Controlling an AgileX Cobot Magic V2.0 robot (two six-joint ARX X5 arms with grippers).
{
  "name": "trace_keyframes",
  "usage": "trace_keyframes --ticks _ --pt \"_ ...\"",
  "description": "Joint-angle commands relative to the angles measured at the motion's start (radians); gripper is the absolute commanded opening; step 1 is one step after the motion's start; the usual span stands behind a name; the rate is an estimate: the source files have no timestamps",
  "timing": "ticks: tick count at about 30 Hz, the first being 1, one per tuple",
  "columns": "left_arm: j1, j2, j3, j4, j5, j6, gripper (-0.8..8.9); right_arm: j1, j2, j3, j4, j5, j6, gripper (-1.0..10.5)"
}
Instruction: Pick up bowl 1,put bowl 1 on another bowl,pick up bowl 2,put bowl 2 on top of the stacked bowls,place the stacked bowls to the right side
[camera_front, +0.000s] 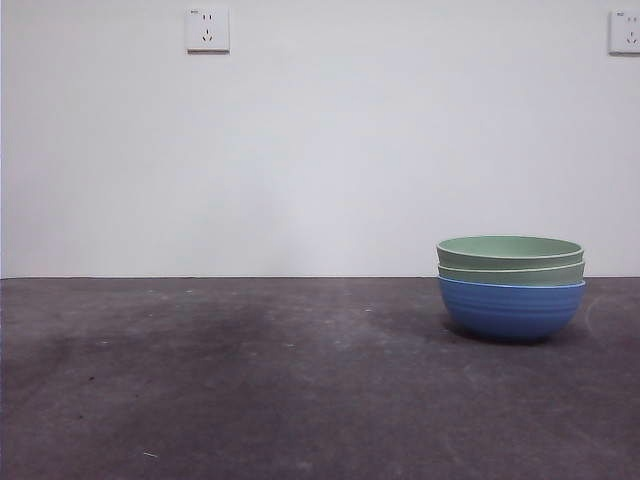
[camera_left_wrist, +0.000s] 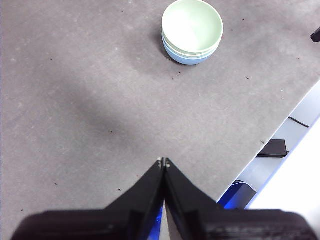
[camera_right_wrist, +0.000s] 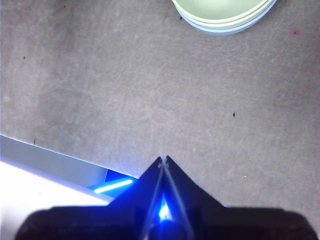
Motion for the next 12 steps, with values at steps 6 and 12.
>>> trace_keyframes --ticks 6,12 --pt "0.001 0.0 -0.003 -0.021 -0.004 0.011 -0.03 -0.002 0.001 -0.008 0.001 0.003 0.01 0.0" --pt "0.009 -0.009 -0.003 -0.016 -0.014 0.014 -0.03 -0.002 0.001 -0.008 0.002 0.003 0.01 0.0"
